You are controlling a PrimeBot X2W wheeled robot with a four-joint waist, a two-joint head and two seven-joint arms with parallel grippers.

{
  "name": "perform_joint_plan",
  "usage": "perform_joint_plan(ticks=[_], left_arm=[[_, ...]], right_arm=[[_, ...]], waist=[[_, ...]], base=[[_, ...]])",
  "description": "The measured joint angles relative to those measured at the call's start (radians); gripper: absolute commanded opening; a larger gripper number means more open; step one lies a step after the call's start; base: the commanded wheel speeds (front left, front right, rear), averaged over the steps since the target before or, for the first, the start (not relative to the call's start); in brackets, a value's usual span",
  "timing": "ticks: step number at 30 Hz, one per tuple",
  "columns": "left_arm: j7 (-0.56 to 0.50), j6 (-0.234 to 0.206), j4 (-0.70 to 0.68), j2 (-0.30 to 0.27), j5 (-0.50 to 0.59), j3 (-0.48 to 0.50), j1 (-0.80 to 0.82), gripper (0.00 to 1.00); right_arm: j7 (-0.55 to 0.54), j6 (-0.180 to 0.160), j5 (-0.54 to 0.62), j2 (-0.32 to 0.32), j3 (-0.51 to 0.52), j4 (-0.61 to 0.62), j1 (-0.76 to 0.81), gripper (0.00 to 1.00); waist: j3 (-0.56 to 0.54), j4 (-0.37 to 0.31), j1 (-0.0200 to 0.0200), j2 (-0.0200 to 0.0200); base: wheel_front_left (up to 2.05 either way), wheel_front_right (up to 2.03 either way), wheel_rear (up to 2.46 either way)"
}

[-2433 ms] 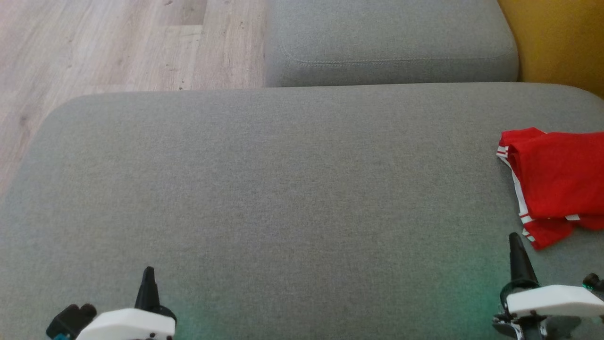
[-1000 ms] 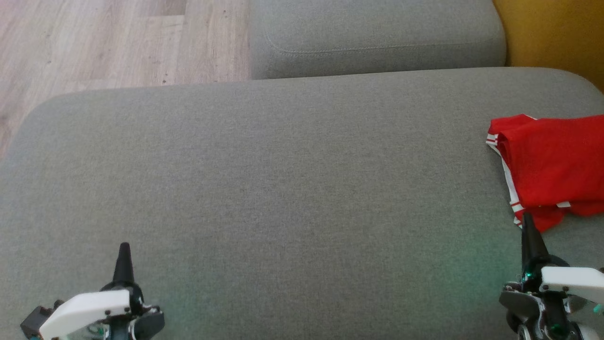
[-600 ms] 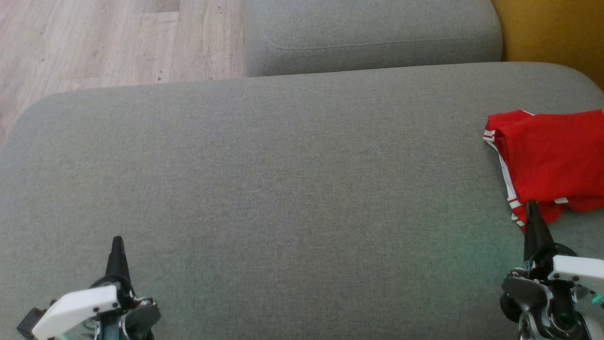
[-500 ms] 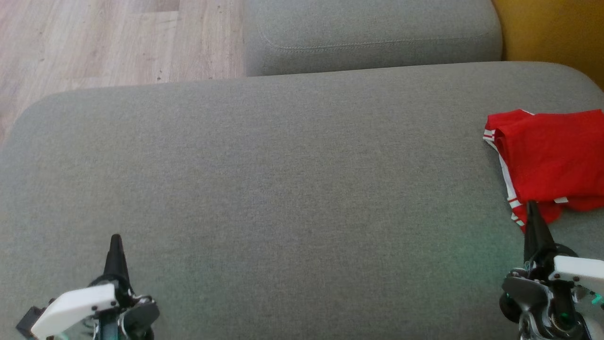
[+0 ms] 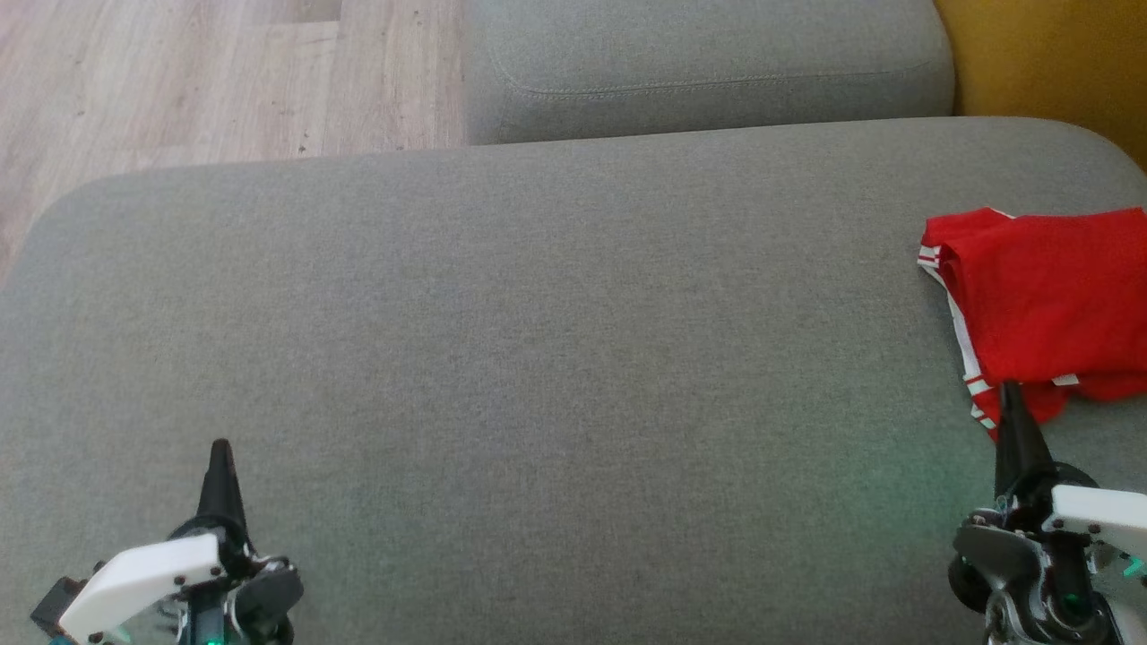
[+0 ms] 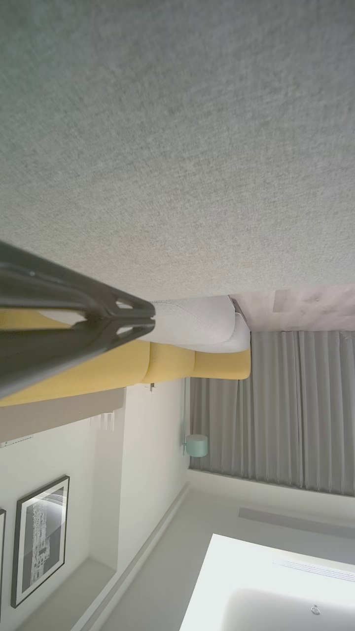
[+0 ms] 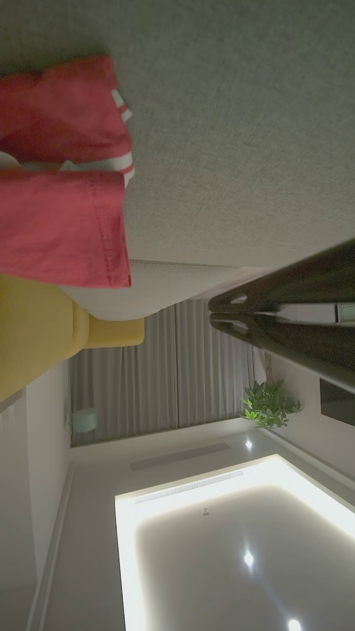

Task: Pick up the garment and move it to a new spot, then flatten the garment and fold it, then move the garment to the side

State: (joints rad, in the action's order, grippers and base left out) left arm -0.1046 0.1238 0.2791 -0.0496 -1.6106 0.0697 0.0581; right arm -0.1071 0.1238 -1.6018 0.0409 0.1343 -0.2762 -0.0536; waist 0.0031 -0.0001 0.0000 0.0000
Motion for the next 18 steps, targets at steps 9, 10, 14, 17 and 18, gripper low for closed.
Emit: perform_joint_plan(ticks=[9, 10, 14, 17, 18], left_arm=[[0.000, 0.000, 0.000, 0.000, 0.000, 0.000, 0.000, 0.00], [0.000, 0.000, 0.000, 0.000, 0.000, 0.000, 0.000, 0.00], [0.000, 0.000, 0.000, 0.001, 0.000, 0.001, 0.000, 0.00], [0.000, 0.000, 0.000, 0.001, 0.000, 0.001, 0.000, 0.00], [0.000, 0.000, 0.000, 0.001, 0.000, 0.001, 0.000, 0.00]], right_arm=[[0.000, 0.000, 0.000, 0.000, 0.000, 0.000, 0.000, 0.00], [0.000, 0.000, 0.000, 0.000, 0.000, 0.000, 0.000, 0.00], [0.000, 0.000, 0.000, 0.000, 0.000, 0.000, 0.000, 0.00], [0.000, 0.000, 0.000, 0.000, 0.000, 0.000, 0.000, 0.00], [0.000, 0.000, 0.000, 0.000, 0.000, 0.000, 0.000, 0.00]], waist=[[0.000, 0.000, 0.0000, 0.0000], [0.000, 0.000, 0.0000, 0.0000], [0.000, 0.000, 0.0000, 0.0000], [0.000, 0.000, 0.0000, 0.0000], [0.000, 0.000, 0.0000, 0.0000]], base=[[0.00, 0.00, 0.00], [0.00, 0.00, 0.00], [0.00, 0.00, 0.00], [0.00, 0.00, 0.00], [0.00, 0.00, 0.00]])
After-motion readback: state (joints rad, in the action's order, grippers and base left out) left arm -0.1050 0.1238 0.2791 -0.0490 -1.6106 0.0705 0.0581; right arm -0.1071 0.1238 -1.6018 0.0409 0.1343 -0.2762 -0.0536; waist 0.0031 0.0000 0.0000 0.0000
